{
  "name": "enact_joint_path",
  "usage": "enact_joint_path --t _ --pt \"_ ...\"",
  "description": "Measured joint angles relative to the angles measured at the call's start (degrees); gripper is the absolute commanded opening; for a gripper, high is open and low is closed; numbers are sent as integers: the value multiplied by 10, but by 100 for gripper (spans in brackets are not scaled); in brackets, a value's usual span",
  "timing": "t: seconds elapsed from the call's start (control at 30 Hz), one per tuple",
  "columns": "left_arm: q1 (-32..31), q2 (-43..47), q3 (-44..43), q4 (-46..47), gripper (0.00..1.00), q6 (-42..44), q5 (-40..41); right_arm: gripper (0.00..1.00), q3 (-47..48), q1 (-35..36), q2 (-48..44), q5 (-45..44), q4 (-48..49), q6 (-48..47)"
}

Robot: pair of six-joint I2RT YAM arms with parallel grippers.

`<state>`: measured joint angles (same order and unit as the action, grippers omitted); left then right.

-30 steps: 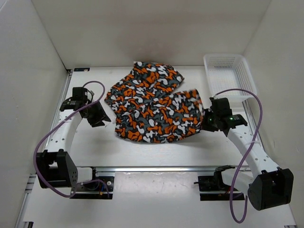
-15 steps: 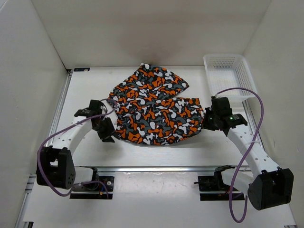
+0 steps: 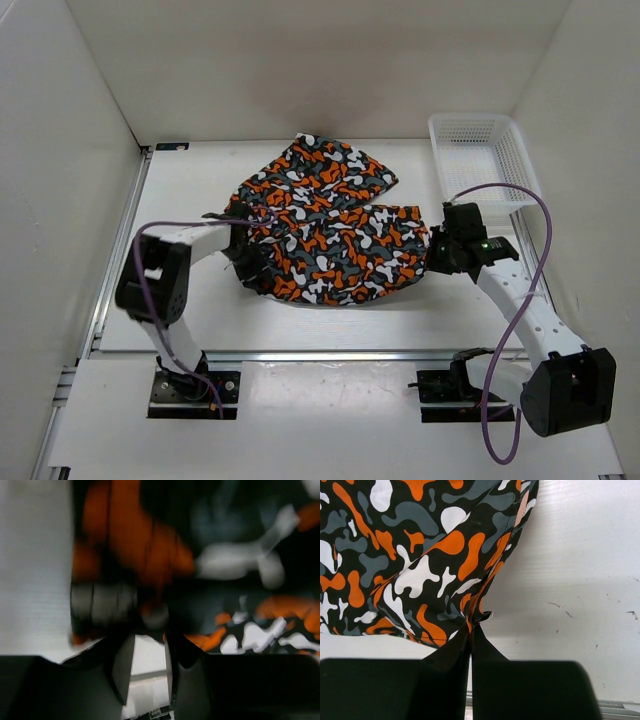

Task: Fold and stack the shorts
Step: Flatten the shorts out, then fold the shorts

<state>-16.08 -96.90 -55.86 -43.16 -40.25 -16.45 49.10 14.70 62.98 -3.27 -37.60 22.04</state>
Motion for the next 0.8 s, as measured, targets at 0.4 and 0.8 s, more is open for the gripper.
enact_joint_path --t 0.4,0.8 --pt "-19 -76 -100 -15 67 39 31 0 10 0 2 -15 -17 -6" --pt "-24 121 -83 -57 59 8 147 0 10 0 3 -10 -18 -13"
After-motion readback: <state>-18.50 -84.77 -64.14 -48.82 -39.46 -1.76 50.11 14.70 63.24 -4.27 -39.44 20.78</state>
